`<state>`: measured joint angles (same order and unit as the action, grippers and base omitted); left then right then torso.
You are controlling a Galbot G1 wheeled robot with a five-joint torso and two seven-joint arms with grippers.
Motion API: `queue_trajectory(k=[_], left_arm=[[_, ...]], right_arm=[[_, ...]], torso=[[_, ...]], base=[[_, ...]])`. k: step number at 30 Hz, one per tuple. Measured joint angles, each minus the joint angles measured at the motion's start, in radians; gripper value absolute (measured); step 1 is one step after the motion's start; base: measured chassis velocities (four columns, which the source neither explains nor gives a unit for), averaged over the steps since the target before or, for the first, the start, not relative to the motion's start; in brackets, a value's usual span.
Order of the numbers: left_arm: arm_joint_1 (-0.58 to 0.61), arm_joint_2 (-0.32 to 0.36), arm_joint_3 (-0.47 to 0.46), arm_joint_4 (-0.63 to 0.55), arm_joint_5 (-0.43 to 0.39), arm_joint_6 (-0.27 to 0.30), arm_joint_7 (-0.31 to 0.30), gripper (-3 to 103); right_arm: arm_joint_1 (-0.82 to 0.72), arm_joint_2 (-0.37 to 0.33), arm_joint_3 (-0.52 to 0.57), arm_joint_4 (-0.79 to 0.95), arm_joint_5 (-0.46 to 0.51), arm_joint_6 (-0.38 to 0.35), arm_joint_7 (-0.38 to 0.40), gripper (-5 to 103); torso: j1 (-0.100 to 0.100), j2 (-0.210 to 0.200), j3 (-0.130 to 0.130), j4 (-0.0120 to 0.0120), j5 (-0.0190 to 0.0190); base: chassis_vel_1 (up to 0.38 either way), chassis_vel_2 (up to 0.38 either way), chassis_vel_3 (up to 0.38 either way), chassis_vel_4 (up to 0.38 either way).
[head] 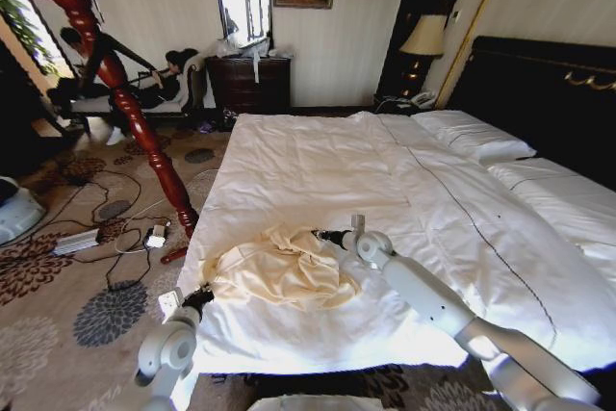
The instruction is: Pick up the clothes from the bed and hang them on the clothes hanger.
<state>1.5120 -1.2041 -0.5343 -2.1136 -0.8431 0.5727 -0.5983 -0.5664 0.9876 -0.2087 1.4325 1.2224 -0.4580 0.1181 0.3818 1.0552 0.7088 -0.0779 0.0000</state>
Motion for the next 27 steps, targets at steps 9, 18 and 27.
queue_trajectory(k=[9,18,27], left_arm=[[-0.003,0.001,-0.005,-0.008,-0.002,-0.003,-0.001,0],[-0.022,0.027,-0.024,-0.036,-0.020,-0.045,0.036,0],[-0.078,0.104,-0.062,-0.087,-0.102,-0.097,0.070,0]], right_arm=[[-0.019,-0.036,0.017,0.053,-0.088,0.075,-0.067,0],[-0.046,-0.100,0.123,0.210,-0.125,0.226,-0.147,0],[-0.003,-0.128,0.268,0.298,-0.108,0.287,-0.109,0]], torso=[[0.000,0.000,0.000,0.0000,0.0000],[0.000,0.000,0.000,0.0000,-0.0001],[0.000,0.000,0.000,0.0000,0.0001]], base=[[0.000,0.000,0.000,0.000],[0.000,0.000,0.000,0.000],[0.000,0.000,0.000,0.000]])
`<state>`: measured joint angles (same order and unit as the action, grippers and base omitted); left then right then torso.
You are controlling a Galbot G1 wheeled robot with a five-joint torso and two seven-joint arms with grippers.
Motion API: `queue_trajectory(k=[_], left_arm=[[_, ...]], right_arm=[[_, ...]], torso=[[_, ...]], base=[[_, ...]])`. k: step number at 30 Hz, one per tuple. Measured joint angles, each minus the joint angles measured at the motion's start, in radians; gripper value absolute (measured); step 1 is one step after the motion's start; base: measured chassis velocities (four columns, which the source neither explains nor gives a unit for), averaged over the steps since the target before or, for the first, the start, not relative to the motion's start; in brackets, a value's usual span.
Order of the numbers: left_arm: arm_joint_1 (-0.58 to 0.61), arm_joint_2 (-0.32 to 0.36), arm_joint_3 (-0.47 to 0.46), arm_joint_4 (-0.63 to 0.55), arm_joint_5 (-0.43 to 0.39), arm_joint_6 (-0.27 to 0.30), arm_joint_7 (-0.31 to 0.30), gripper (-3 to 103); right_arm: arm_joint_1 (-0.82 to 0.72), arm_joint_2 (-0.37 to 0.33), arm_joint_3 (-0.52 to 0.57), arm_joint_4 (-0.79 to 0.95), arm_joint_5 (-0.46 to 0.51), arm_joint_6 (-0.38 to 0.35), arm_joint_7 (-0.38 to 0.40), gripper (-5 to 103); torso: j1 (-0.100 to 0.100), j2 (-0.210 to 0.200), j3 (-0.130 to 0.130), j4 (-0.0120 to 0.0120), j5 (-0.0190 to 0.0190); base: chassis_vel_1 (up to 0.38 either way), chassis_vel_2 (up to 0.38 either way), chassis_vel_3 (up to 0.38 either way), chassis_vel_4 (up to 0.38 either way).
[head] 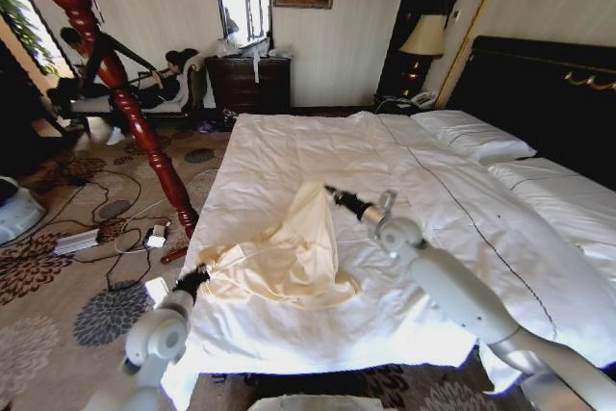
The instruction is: Pick up the clothes from the bed and hang them on the clothes hanger.
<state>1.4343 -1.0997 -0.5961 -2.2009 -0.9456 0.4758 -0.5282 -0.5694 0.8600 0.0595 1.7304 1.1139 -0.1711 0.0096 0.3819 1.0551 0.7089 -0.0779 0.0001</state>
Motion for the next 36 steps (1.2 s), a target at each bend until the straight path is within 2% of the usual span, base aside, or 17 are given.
queue_trajectory(k=[3,6,9,10,11,13,18,20,21,24,25,27,30,31,34,35,36], left_arm=[[0.006,-0.001,-0.003,-0.010,-0.001,-0.014,0.014,0],[0.023,-0.017,0.006,-0.007,0.024,-0.015,0.020,0],[0.036,-0.042,0.027,0.009,0.059,-0.014,0.024,0],[0.036,-0.042,0.027,0.009,0.059,-0.014,0.024,0],[0.036,-0.048,0.035,0.014,0.065,-0.010,0.024,0],[0.035,-0.051,0.040,0.022,0.068,-0.003,0.021,0],[0.036,-0.051,0.040,0.036,0.070,0.003,0.015,0],[0.037,-0.053,0.040,0.038,0.071,0.005,0.014,0],[0.038,-0.054,0.038,0.038,0.071,0.007,0.012,0],[0.042,-0.056,0.034,0.038,0.073,0.011,0.009,0],[0.042,-0.056,0.034,0.038,0.073,0.011,0.009,0],[0.044,-0.056,0.032,0.038,0.074,0.013,0.004,0],[0.044,-0.060,0.032,0.043,0.079,0.017,0.000,0],[0.044,-0.060,0.032,0.043,0.079,0.017,0.000,0],[0.044,-0.067,0.037,0.043,0.086,0.023,-0.002,0],[0.045,-0.069,0.038,0.042,0.087,0.026,-0.002,0],[0.045,-0.069,0.038,0.042,0.087,0.026,-0.002,0]], right_arm=[[-0.034,-0.042,0.080,0.099,0.006,0.019,0.036,0],[-0.128,-0.093,0.089,0.161,-0.053,0.035,0.066,0],[-0.357,-0.151,0.035,0.191,-0.229,0.089,0.094,0],[-0.357,-0.151,0.035,0.191,-0.229,0.089,0.094,0],[-0.430,-0.155,0.002,0.189,-0.317,0.108,0.110,0],[-0.502,-0.150,-0.042,0.187,-0.410,0.115,0.133,0],[-0.560,-0.138,-0.120,0.183,-0.523,0.115,0.174,0],[-0.568,-0.142,-0.134,0.182,-0.542,0.112,0.181,-1],[-0.577,-0.152,-0.143,0.184,-0.558,0.099,0.190,4],[-0.608,-0.198,-0.143,0.233,-0.571,-0.023,0.255,15],[-0.608,-0.198,-0.143,0.233,-0.571,-0.023,0.255,15],[-0.634,-0.239,-0.114,0.308,-0.504,-0.165,0.323,25],[-0.635,-0.265,-0.057,0.428,-0.256,-0.330,0.409,37],[-0.635,-0.265,-0.057,0.428,-0.256,-0.330,0.409,37],[-0.568,-0.244,0.026,0.538,0.092,-0.516,0.562,52],[-0.539,-0.235,0.044,0.559,0.202,-0.551,0.622,58],[-0.539,-0.235,0.044,0.559,0.202,-0.551,0.622,58]], torso=[[0.000,0.000,0.000,0.0002,-0.0005],[0.000,0.000,0.000,0.0003,-0.0003],[0.000,0.000,0.000,-0.0009,0.0009],[0.000,0.000,0.000,-0.0009,0.0009],[0.000,0.000,0.000,-0.0008,0.0006],[0.000,0.000,0.000,-0.0003,0.0003],[0.000,0.000,0.000,0.0002,-0.0001],[0.000,0.000,0.000,0.0003,-0.0001],[0.000,0.000,0.000,0.0003,-0.0001],[0.000,0.000,0.000,0.0001,0.0000],[0.000,0.000,0.000,0.0001,0.0000],[0.000,0.000,0.000,-0.0002,-0.0003],[0.000,0.000,0.000,-0.0002,-0.0002],[0.000,0.000,0.000,-0.0002,-0.0002],[0.000,0.000,0.000,0.0002,-0.0004],[0.000,0.000,0.000,0.0002,-0.0003],[0.000,0.000,0.000,0.0002,-0.0003]], base=[[0.000,0.000,0.000,0.000],[0.000,0.000,0.000,0.000],[0.000,0.000,0.000,0.000],[0.000,0.000,0.000,0.000],[0.000,0.000,0.000,0.000],[0.000,0.000,0.000,0.000],[0.000,0.000,0.000,0.000],[0.000,0.000,0.000,0.000],[0.000,0.000,0.000,0.000],[0.000,0.000,0.000,0.000],[0.000,0.000,0.000,0.000],[0.000,0.000,0.000,0.000],[0.000,0.000,0.000,0.000],[0.000,0.000,0.000,0.000],[0.000,0.000,0.000,0.000],[0.000,0.000,0.000,0.000],[0.000,0.000,0.000,0.000]])
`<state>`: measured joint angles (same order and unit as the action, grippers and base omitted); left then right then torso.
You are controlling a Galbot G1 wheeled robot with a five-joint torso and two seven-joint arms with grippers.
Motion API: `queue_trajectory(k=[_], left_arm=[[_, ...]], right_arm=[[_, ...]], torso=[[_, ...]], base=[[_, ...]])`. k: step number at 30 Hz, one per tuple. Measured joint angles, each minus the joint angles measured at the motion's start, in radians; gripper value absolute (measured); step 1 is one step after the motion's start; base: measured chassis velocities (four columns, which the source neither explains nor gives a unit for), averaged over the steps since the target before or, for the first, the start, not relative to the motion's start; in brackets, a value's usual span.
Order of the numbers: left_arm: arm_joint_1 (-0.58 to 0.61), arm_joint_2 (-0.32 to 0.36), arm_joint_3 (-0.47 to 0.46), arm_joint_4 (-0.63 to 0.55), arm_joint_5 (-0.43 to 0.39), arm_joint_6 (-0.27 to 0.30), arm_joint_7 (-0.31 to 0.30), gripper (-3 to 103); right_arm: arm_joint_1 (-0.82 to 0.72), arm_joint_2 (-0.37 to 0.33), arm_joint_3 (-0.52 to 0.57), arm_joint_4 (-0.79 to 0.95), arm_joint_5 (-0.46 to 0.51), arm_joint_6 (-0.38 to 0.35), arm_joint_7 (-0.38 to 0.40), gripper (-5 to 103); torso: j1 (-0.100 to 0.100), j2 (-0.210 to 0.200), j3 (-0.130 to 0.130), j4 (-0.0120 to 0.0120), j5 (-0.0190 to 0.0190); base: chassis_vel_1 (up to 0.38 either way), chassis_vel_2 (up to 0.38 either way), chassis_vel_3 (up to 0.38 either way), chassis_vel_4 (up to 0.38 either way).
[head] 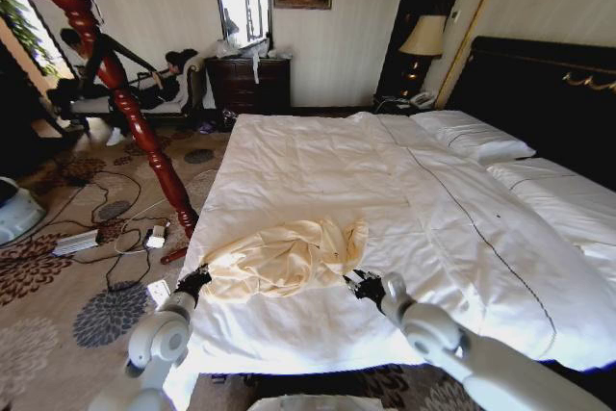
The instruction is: Pick up the clothes from the bed and hang them on the clothes hanger.
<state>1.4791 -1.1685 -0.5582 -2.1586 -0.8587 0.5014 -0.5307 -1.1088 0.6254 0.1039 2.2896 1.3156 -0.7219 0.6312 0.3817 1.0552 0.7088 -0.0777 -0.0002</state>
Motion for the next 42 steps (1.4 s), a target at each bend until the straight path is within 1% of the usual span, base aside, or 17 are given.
queue_trajectory(k=[1,2,4,8,10,12,13,17,24,28,31,32,35,37,40,41,42], left_arm=[[0.002,-0.001,0.001,-0.002,0.002,0.002,0.000,0],[0.005,-0.002,0.001,-0.004,0.004,0.003,0.000,0],[0.008,-0.002,0.001,-0.006,0.006,0.004,0.000,0],[0.013,-0.004,0.001,-0.014,0.011,0.008,0.000,0],[0.014,-0.006,0.002,-0.014,0.015,0.009,0.000,0],[0.014,-0.017,0.007,-0.014,0.026,0.011,0.001,0],[0.015,-0.021,0.008,-0.014,0.031,0.012,0.001,0],[0.022,-0.033,0.010,-0.016,0.045,0.015,0.003,0],[0.030,-0.038,0.004,-0.021,0.053,0.016,0.004,0],[0.033,-0.043,0.002,-0.022,0.058,0.017,0.004,0],[0.036,-0.050,0.002,-0.022,0.063,0.017,0.004,0],[0.036,-0.050,0.002,-0.022,0.063,0.017,0.004,0],[0.036,-0.054,0.002,-0.022,0.066,0.017,0.004,0],[0.037,-0.055,0.002,-0.022,0.067,0.018,0.004,0],[0.038,-0.058,0.002,-0.022,0.071,0.018,0.004,0],[0.038,-0.058,0.002,-0.022,0.071,0.018,0.004,0],[0.039,-0.058,0.002,-0.022,0.072,0.018,0.004,0]], right_arm=[[0.028,0.010,0.011,0.011,0.081,-0.013,0.048,63],[0.052,0.021,0.015,0.008,0.108,-0.013,0.063,63],[0.073,0.034,0.014,-0.011,0.094,-0.013,0.052,69],[0.130,0.091,-0.029,-0.115,-0.037,0.087,-0.052,90],[0.149,0.114,-0.052,-0.152,-0.070,0.121,-0.075,90],[0.194,0.166,-0.110,-0.252,-0.170,0.189,-0.123,99],[0.213,0.188,-0.135,-0.292,-0.207,0.206,-0.137,100],[0.270,0.241,-0.188,-0.367,-0.222,0.217,-0.142,100],[0.345,0.293,-0.251,-0.453,-0.305,0.239,-0.142,101],[0.363,0.313,-0.279,-0.488,-0.347,0.257,-0.142,97],[0.364,0.325,-0.298,-0.519,-0.391,0.275,-0.145,82],[0.364,0.325,-0.298,-0.519,-0.391,0.275,-0.145,82],[0.363,0.332,-0.305,-0.542,-0.404,0.279,-0.148,65],[0.363,0.335,-0.306,-0.548,-0.407,0.282,-0.148,65],[0.362,0.344,-0.307,-0.566,-0.418,0.290,-0.150,48],[0.362,0.344,-0.307,-0.566,-0.418,0.290,-0.150,48],[0.362,0.346,-0.308,-0.568,-0.420,0.290,-0.150,42]], torso=[[0.000,0.000,0.000,-0.0001,0.0000],[0.000,0.000,0.000,0.0000,0.0000],[0.000,0.000,0.000,0.0000,0.0000],[0.000,0.000,0.000,-0.0004,0.0001],[0.000,0.000,0.000,-0.0003,0.0001],[0.000,0.000,0.000,0.0001,0.0003],[0.000,0.000,0.000,-0.0001,0.0003],[0.000,0.000,0.000,-0.0001,0.0001],[0.000,0.000,0.000,-0.0002,0.0001],[0.000,0.000,0.000,-0.0001,0.0001],[0.000,0.000,0.000,-0.0003,0.0002],[0.000,0.000,0.000,-0.0003,0.0002],[0.000,0.000,0.000,-0.0003,0.0001],[0.000,0.000,0.000,-0.0003,0.0001],[0.000,0.000,0.000,-0.0002,0.0001],[0.000,0.000,0.000,-0.0002,0.0001],[0.000,0.000,0.000,-0.0002,0.0002]], base=[[0.000,0.000,0.000,0.000],[0.000,0.000,0.000,0.000],[0.000,0.000,0.000,0.000],[0.000,0.000,0.000,0.000],[0.000,0.000,0.000,0.000],[0.000,0.000,0.000,0.000],[0.000,0.000,0.000,0.000],[0.000,0.000,0.000,0.000],[0.000,0.000,0.000,0.000],[0.000,0.000,0.000,0.000],[0.000,0.000,0.000,0.000],[0.000,0.000,0.000,0.000],[0.000,0.000,0.000,0.000],[0.000,0.000,0.000,0.000],[0.000,0.000,0.000,0.000],[0.000,0.000,0.000,0.000],[0.000,0.000,0.000,0.000]])
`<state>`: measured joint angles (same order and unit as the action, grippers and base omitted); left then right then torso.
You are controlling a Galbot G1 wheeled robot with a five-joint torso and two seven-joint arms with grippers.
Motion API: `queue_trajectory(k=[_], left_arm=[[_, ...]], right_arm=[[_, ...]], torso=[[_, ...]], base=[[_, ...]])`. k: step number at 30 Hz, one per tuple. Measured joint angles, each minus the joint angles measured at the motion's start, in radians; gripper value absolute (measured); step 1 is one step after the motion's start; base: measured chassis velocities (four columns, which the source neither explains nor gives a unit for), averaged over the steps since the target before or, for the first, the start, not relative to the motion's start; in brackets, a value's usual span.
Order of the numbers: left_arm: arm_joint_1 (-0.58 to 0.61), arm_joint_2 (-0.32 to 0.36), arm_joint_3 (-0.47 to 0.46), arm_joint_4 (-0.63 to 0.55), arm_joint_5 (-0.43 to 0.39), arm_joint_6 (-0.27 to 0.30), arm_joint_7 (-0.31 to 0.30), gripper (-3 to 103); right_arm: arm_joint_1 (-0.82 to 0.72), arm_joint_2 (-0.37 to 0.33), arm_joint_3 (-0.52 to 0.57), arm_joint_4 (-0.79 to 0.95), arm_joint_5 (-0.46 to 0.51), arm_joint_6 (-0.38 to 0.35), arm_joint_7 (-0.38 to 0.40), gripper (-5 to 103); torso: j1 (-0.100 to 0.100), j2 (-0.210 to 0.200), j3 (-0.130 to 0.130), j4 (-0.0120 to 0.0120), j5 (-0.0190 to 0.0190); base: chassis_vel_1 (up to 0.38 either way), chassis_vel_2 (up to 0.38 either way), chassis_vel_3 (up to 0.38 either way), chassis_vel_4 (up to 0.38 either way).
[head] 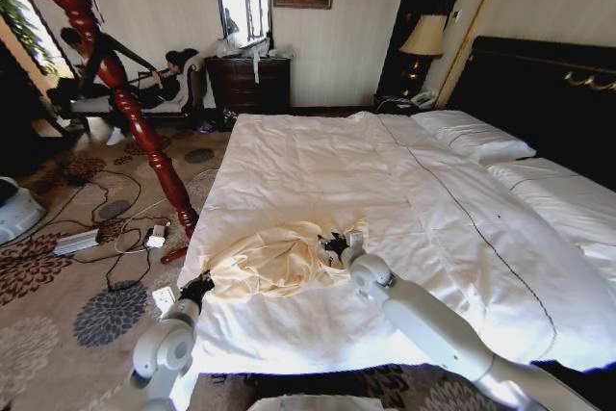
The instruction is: Pick up the clothes from the bed and hang them on the clothes hanger.
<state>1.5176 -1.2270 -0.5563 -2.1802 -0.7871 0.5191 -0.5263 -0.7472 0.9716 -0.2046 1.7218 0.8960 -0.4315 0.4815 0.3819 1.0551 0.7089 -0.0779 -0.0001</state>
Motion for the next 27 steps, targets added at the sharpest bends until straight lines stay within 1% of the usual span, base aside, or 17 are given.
queue_trajectory(k=[2,3,5,6,7,8,10,11,12,20,25,26,27], left_arm=[[0.000,-0.001,0.000,0.000,0.001,0.000,0.000,0],[0.000,-0.001,0.000,0.000,0.001,0.000,0.000,0],[0.000,-0.001,0.000,0.000,0.001,0.000,0.000,0],[0.000,0.000,0.001,0.000,0.001,0.000,0.000,0],[-0.001,0.001,0.001,0.000,0.001,0.000,0.000,0],[-0.001,0.001,0.001,0.000,0.001,0.000,0.000,0],[-0.002,0.004,0.001,0.002,0.000,0.000,0.000,0],[-0.003,0.005,0.002,0.003,-0.001,0.000,0.000,0],[-0.004,0.007,0.002,0.004,-0.001,0.000,0.000,0],[-0.008,0.016,0.003,0.015,-0.005,-0.001,0.000,0],[-0.013,0.019,0.003,0.021,-0.006,-0.002,0.000,0],[-0.014,0.019,0.004,0.022,-0.006,-0.002,0.000,0],[-0.014,0.019,0.004,0.022,-0.006,-0.002,0.000,0]], right_arm=[[-0.003,0.001,-0.003,-0.002,-0.006,0.000,0.004,32],[-0.003,0.001,-0.003,-0.002,-0.006,0.000,0.004,32],[-0.007,0.000,-0.003,0.000,-0.013,-0.002,0.009,21],[-0.009,-0.002,-0.003,0.005,-0.014,-0.003,0.009,21],[-0.011,-0.004,-0.003,0.013,-0.014,-0.004,0.010,16],[-0.011,-0.004,-0.003,0.013,-0.014,-0.004,0.010,16],[-0.012,-0.005,-0.003,0.024,-0.010,-0.004,0.009,5],[-0.011,-0.005,-0.005,0.027,-0.005,-0.004,0.009,2],[-0.010,-0.004,-0.008,0.027,-0.001,-0.004,0.009,1],[-0.007,0.002,-0.011,0.021,0.028,-0.003,0.007,0],[-0.007,0.002,-0.013,0.016,0.029,-0.003,0.009,0],[-0.007,0.002,-0.013,0.015,0.028,-0.003,0.010,-3],[-0.007,0.002,-0.013,0.015,0.028,-0.003,0.010,-3]], torso=[[0.000,0.000,0.000,0.0000,0.0000],[0.000,0.000,0.000,0.0000,0.0000],[0.000,0.000,0.000,0.0000,0.0000],[0.000,0.000,0.000,0.0000,0.0000],[0.000,0.000,0.000,0.0000,0.0001],[0.000,0.000,0.000,0.0000,0.0001],[0.000,0.000,0.000,0.0000,0.0000],[0.000,0.000,0.000,0.0000,0.0000],[0.000,0.000,0.000,0.0000,0.0000],[0.000,0.000,0.000,0.0000,0.0000],[0.000,0.000,0.000,0.0000,0.0000],[0.000,0.000,0.000,0.0000,0.0000],[0.000,0.000,0.000,0.0000,0.0000]], base=[[0.000,0.000,0.000,0.000],[0.000,0.000,0.000,0.000],[0.000,0.000,0.000,0.000],[0.000,0.000,0.000,0.000],[0.000,0.000,0.000,0.000],[0.000,0.000,0.000,0.000],[0.000,0.000,0.000,0.000],[0.000,0.000,0.000,0.000],[0.000,0.000,0.000,0.000],[0.000,0.000,0.000,0.000],[0.000,0.000,0.000,0.000],[0.000,0.000,0.000,0.000],[0.000,0.000,0.000,0.000]])
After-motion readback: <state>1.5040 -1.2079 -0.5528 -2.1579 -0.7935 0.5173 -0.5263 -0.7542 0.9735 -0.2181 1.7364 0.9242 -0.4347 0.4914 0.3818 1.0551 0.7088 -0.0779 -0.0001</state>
